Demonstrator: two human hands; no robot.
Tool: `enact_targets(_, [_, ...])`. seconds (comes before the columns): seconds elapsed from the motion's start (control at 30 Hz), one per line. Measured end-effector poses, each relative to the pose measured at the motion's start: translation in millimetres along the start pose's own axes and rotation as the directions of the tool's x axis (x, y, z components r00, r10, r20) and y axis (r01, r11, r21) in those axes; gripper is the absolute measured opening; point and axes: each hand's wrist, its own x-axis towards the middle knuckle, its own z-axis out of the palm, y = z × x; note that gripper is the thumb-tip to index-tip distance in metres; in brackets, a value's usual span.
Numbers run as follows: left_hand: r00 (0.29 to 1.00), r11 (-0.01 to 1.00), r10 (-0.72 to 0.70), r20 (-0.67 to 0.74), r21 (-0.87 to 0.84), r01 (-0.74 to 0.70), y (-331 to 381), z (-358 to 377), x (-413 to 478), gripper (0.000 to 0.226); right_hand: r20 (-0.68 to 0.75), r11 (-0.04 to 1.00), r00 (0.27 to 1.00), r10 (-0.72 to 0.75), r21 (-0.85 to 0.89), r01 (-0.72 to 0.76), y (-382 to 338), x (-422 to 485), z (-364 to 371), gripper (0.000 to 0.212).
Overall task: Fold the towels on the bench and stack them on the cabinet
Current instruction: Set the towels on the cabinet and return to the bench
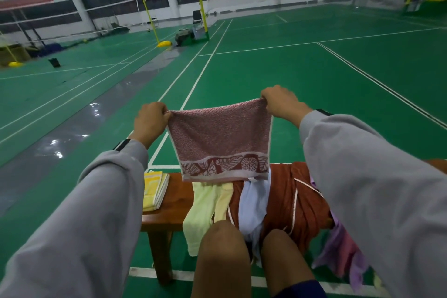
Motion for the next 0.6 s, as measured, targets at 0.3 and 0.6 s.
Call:
enact_targets(0.3, [0.997, 0.995, -0.062, 0.037, -0.080, 0.065, 6.4, 1.8, 6.7, 0.015, -0.025, 1.000, 1.000, -0.003, -0.017, 0.002, 2.0, 4.2, -3.8, 0.012])
enact_targets(0.6, [0.998, 0.990, -0.056, 0.013, -0.126, 0.057, 10.8, 7.9, 15.4, 0.014, -0.020, 1.000, 0.999, 0.028, 0.014, -0.028, 10.7, 5.0, 1.5, 0.012])
